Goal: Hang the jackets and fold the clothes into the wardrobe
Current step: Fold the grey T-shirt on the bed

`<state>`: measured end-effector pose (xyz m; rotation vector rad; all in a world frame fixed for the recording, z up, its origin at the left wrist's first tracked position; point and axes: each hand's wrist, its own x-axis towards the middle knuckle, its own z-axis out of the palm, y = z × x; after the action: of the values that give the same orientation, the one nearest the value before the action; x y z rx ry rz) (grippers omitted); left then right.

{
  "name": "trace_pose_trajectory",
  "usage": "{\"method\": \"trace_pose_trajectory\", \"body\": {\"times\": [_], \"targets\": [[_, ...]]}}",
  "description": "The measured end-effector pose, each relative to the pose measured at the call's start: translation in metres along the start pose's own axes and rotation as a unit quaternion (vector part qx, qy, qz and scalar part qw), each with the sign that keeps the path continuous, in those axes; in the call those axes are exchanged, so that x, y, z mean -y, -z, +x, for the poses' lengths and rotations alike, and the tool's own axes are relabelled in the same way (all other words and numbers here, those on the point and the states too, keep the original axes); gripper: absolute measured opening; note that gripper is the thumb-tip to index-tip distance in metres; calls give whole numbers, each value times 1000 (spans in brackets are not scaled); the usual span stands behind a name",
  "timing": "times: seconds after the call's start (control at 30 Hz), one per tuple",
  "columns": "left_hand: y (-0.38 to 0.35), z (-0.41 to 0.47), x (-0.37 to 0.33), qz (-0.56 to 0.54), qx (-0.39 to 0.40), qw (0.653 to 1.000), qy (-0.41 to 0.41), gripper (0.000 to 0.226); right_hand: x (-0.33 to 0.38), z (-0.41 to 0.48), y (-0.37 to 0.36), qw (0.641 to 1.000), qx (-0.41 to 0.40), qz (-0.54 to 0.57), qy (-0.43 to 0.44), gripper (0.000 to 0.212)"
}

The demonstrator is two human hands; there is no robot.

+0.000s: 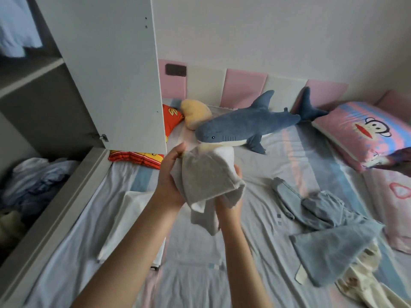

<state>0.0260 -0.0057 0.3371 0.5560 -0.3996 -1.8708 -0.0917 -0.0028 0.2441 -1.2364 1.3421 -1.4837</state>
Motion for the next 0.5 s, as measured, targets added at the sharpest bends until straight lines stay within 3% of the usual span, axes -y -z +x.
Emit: {"method": "trace_pose_trajectory", "body": {"times": [0.07, 0.17, 0.23, 0.27, 0.33, 0.37, 0.43, 0.5], "targets": [[7, 0, -7, -47, -37, 997, -43, 53, 9, 4, 23, 997, -21, -75, 9, 17], [16, -6, -16, -217, -27, 964, -147, 59, 21, 12, 68, 994, -43, -103, -10, 22], [15, -9, -14, -247, -16, 952, -182, 57, 30, 15, 85, 992, -24, -121, -2, 29], [13, -8, -10, -190, -36, 963, -190, 54, 35, 14, 89, 992, -12, -125, 9, 25], [7, -10, 4, 46, -70, 975, -205, 60, 49, 9, 91, 992, 20, -121, 11, 17], [4, -12, 13, 209, -64, 952, -214, 65, 55, 7, 87, 992, 39, -123, 6, 18], [1, -14, 41, 489, 12, 850, -195, 75, 64, 3, 80, 987, 69, -142, 9, 24], [1, -16, 68, 615, 46, 768, -175, 71, 71, -1, 73, 980, 93, -176, 26, 25]]}}
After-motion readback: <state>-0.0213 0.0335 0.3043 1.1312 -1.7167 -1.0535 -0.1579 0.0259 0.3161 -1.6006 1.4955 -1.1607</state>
